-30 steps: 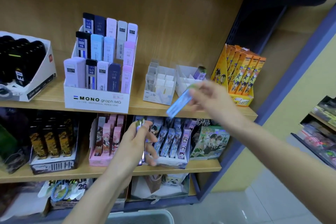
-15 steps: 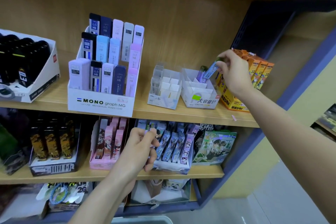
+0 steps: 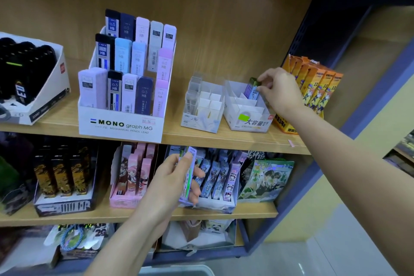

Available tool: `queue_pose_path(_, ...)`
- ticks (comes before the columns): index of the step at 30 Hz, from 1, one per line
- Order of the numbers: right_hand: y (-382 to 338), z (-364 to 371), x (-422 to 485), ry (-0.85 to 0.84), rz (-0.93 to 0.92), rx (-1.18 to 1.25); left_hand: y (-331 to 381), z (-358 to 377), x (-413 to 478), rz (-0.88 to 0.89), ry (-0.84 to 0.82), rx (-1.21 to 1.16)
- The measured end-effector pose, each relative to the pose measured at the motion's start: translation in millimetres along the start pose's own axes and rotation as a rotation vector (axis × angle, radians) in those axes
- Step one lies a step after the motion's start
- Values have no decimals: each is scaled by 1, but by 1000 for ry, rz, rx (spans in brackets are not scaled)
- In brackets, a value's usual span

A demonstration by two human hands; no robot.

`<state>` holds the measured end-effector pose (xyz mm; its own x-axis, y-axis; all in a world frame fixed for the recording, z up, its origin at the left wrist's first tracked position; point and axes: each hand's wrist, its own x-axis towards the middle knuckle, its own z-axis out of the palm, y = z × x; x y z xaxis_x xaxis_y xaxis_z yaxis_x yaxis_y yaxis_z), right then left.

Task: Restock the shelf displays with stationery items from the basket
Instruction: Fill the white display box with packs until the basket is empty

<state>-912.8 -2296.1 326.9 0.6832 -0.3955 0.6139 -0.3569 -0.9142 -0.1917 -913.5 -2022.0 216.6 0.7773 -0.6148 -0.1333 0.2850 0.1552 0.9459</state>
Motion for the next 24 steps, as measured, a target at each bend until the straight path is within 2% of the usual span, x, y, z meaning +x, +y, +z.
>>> queue_pose_path(5, -9, -7, -14, 82, -44, -54, -1, -1, -1, 36, -14, 35)
queue_pose_path(9, -42, -23, -46, 212, -121, 197, 1, -1, -4, 86, -51, 53)
queue_pose_path(11, -61, -29, -71, 120, -157, 351, 3, 0, -6, 106, -71, 50)
queue_pose_path(15, -92, -26, -114, -420, -142, 496, 7, 4, -10, 163, -105, 83)
queue_pose_path(17, -98, -22, -124, -561, -112, 600, 7, 7, -11, 176, -117, 109)
queue_pose_path(19, -101, -23, -128, -590, -54, 721, 7, 6, -10, 159, -122, 88)
queue_pose_path(24, -95, -36, -124, -462, 21, 910, 12, -1, -10, 142, -201, 93)
